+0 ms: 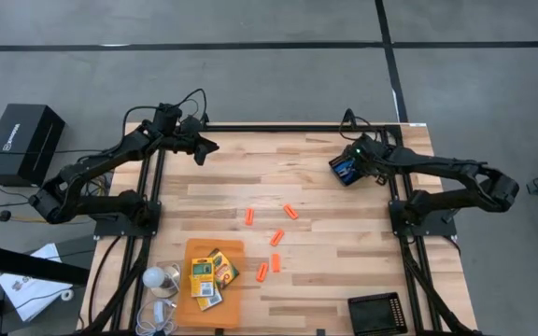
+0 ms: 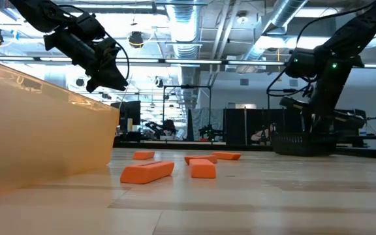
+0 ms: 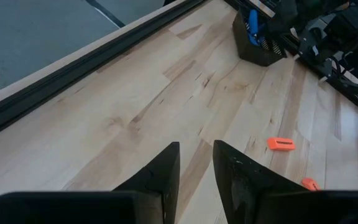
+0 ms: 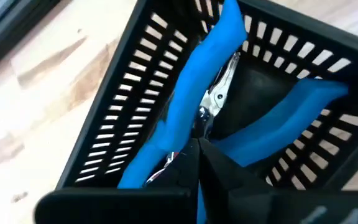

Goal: Pick & Place School Supplies
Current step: Put the blue hole puncher into the top black bin, then put the orange eraser into the bottom black bin

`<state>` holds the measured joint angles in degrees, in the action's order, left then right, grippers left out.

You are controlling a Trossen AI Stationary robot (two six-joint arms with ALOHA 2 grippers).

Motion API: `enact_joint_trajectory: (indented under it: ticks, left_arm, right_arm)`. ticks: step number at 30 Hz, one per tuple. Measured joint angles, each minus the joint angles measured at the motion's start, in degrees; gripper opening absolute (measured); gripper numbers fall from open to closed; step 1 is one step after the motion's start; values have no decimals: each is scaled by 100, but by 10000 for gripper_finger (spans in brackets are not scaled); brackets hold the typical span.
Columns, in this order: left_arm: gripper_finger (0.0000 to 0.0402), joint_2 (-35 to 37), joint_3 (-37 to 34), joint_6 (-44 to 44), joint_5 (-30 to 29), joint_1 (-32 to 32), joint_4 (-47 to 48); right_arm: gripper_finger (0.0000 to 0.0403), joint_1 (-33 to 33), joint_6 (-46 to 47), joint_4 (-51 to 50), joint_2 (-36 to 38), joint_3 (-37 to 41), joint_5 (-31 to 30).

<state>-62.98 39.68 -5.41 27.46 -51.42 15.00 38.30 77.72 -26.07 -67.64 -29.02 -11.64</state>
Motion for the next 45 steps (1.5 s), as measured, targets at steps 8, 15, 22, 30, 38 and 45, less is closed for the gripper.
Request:
enact_joint_trajectory:
  ticks: [8,15,22,30,38,45]
  left_arm:
    - [92,-1,0,0,0,0,-7]
    - [92,0,0,0,0,0,-24]
    - [92,0,0,0,0,0,-102]
    - [92,-1,0,0,0,0,-158]
    - [92,-2,-2,-190,502,0,-777]
    - [92,-1,-2,-1469,1301,343,-2505]
  right_arm:
    - [0,-36,-467,-305,410,-441,-93]
    - [0,-23,-836,-702,893,-937,-504]
    - [0,148,-1380,-1043,1252,-1506,-812]
    - [0,307,-2098,-1038,1300,-2179,-813]
    - [0,-106,-3040,-888,1052,-2233,-22]
    - [0,-844,-3975,-65,913,-2233,815]
